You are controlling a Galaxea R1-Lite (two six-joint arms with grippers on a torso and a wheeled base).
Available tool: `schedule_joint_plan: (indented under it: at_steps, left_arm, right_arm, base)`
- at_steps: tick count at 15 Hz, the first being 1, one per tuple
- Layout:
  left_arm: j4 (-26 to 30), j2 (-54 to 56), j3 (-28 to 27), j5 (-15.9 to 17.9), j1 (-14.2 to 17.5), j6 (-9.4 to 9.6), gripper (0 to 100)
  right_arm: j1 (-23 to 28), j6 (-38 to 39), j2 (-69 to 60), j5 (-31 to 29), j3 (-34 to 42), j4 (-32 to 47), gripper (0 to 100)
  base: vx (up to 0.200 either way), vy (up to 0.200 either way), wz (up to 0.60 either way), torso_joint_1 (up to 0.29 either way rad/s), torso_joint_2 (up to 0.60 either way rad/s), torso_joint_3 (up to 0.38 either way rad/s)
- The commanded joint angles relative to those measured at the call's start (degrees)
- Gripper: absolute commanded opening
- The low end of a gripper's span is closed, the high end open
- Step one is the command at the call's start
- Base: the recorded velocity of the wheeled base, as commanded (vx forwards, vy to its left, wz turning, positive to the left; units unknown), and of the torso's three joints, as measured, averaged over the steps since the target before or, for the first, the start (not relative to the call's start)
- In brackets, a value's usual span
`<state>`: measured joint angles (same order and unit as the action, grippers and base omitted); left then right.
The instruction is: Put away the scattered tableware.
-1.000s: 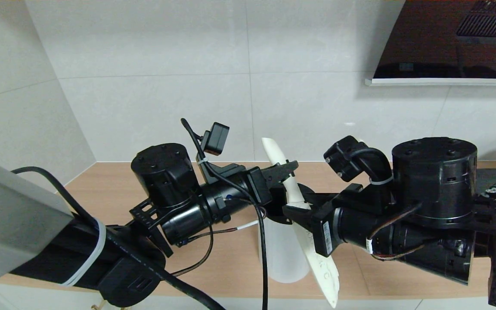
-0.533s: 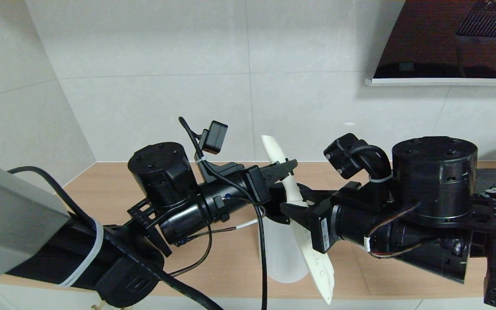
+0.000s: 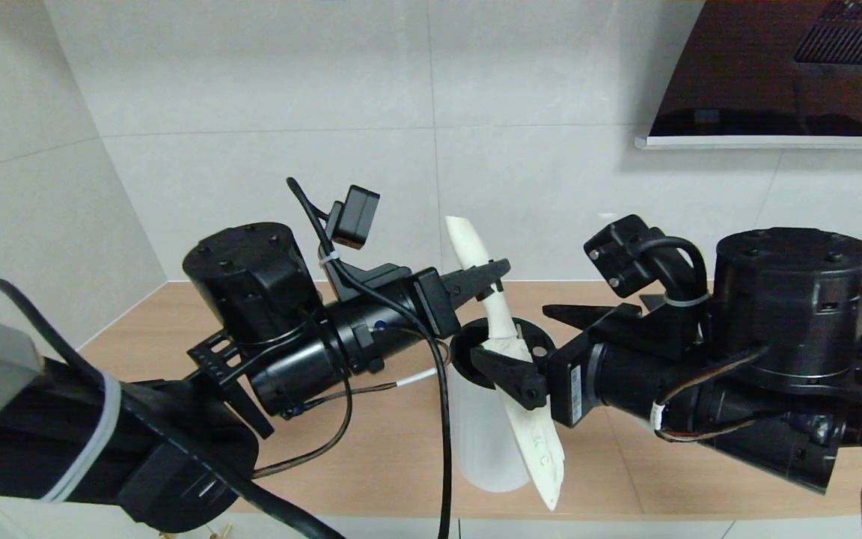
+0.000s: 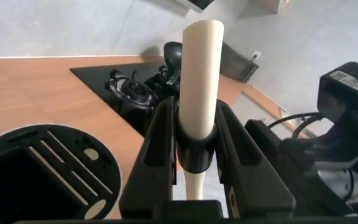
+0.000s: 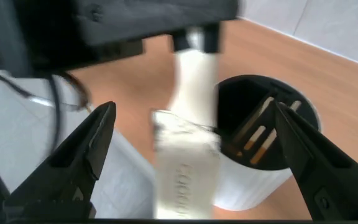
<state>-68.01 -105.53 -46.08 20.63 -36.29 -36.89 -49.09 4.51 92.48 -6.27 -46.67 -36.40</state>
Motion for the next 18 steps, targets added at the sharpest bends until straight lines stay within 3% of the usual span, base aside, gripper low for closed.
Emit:
schedule_joint_plan:
  at_steps: [1,3,4,6,7,8,9,12,13,15,17,18]
  left_arm:
    - [5.3,5.3,-4.5,-4.1,1.8,0.24,0]
    - [15.7,9.6,-12.1,-13.1,3.2,0.33,0]
    - [20.9,11.3,-15.2,-16.0,3.2,0.33,0]
    - [26.0,11.7,-18.4,-19.7,3.1,2.79,0]
    - [26.4,9.0,-20.3,-25.2,2.2,9.2,0]
    - [26.4,9.0,-20.3,-25.2,2.2,9.2,0]
    - [24.6,5.7,-21.2,-35.0,-1.8,15.36,0]
    - [22.7,1.6,-21.1,-47.1,-5.6,21.33,0]
    - [22.2,-0.1,-21.2,-49.6,-6.6,23.09,0]
    - [19.3,-3.5,-21.1,-50.1,-7.9,24.06,0]
    - [17.0,-5.0,-20.6,-50.8,-7.9,27.4,0]
    - [15.8,-5.0,-20.1,-50.9,-7.9,28.19,0]
  right_arm:
    - [3.1,0.0,-5.0,0.0,0.2,0.0,100]
    - [8.2,0.1,-9.0,0.8,-0.2,0.1,100]
    - [10.7,0.1,-10.2,1.5,-0.5,0.1,100]
    - [12.9,0.1,-10.8,2.4,-1.1,0.5,100]
    - [14.6,0.3,-9.9,2.8,-1.5,0.5,100]
    - [14.6,0.3,-9.9,2.8,-1.5,0.5,100]
    - [15.3,0.6,-7.8,2.9,-1.8,0.3,100]
    - [15.8,0.6,-6.6,2.9,-1.8,0.1,100]
    - [16.4,0.6,-6.4,2.9,-1.9,0.1,100]
    - [16.6,0.6,-6.4,2.9,-1.9,0.1,100]
    - [16.6,0.6,-6.3,2.9,-1.8,0.1,100]
    - [16.6,0.6,-6.3,3.0,-1.8,0.1,100]
  base:
    - [0.0,0.0,0.0,0.0,0.0,0.0]
    - [0.0,0.0,0.0,0.0,0.0,0.0]
    - [0.0,0.0,0.0,0.0,0.0,0.0]
    - [0.0,0.0,0.0,0.0,0.0,0.0]
    - [0.0,0.0,0.0,0.0,0.0,0.0]
    - [0.0,0.0,0.0,0.0,0.0,0.0]
    - [0.0,0.0,0.0,0.0,0.0,0.0]
    - [0.0,0.0,0.0,0.0,0.0,0.0]
    - [0.0,0.0,0.0,0.0,0.0,0.0]
    - [0.0,0.0,0.0,0.0,0.0,0.0]
    - [0.0,0.0,0.0,0.0,0.0,0.0]
    - [0.0,0.0,0.0,0.0,0.0,0.0]
